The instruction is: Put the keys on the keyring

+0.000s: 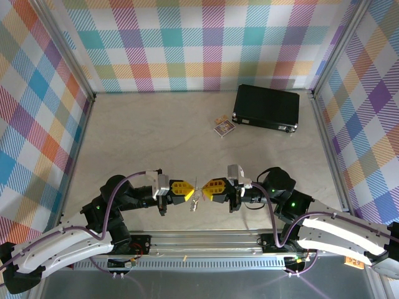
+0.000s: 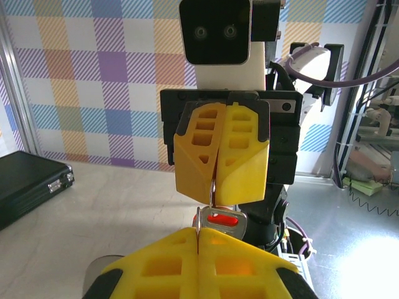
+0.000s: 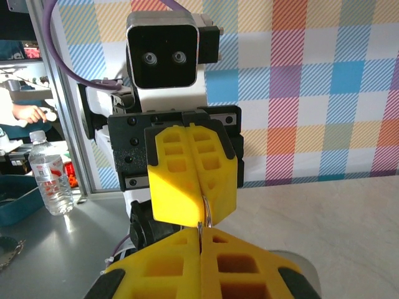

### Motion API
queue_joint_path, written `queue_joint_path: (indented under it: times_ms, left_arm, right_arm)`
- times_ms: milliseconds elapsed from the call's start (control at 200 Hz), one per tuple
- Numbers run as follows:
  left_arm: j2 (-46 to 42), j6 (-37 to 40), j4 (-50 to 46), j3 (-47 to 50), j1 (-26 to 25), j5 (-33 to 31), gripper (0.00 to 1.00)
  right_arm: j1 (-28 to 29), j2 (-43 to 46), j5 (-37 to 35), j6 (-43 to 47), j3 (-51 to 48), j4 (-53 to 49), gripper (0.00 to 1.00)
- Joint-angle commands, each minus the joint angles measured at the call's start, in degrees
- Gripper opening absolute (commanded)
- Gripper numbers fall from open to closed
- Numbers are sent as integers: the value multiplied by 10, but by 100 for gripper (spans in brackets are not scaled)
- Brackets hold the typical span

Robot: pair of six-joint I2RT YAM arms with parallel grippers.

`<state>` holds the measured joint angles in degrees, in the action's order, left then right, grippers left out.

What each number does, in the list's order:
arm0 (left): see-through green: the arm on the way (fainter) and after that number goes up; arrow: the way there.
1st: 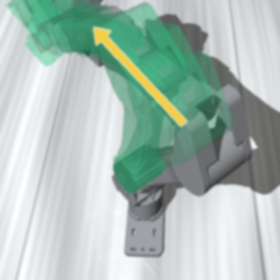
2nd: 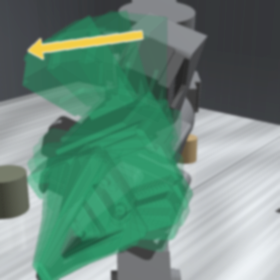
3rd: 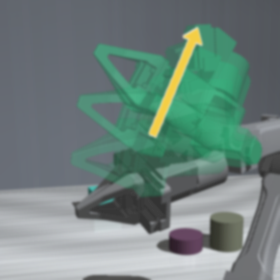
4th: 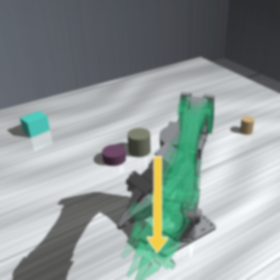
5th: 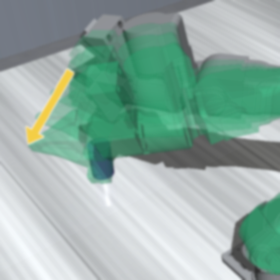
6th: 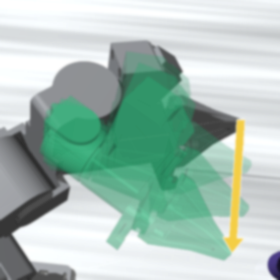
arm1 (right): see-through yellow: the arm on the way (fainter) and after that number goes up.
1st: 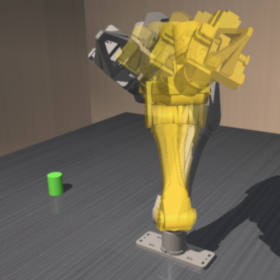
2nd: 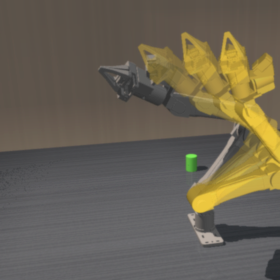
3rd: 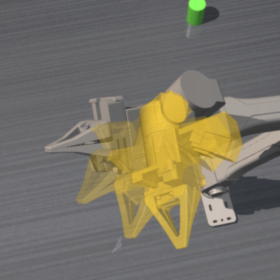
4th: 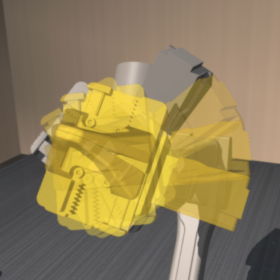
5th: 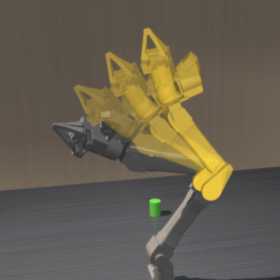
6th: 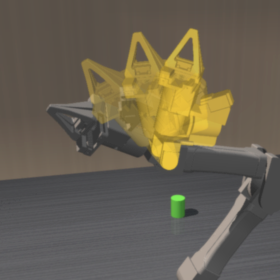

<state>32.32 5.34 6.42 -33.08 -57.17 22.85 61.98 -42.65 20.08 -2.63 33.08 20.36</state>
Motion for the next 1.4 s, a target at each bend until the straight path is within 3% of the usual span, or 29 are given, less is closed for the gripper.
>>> queue_joint_path:
  times_ms: [0, 300, 1395]
  left_arm:
    - [-2, -10, 41, 3, 6, -4, 0]
    - [-3, -23, 55, 10, 6, -10, 0]
    - [-9, -32, 69, 19, 6, -12, 0]
  right_arm:
    - [5, 0, -8, -8, -7, 38, 0]
    - [16, 9, -50, 16, -22, 45, 0]
    - [24, -3, -64, 26, -48, 124, 0]
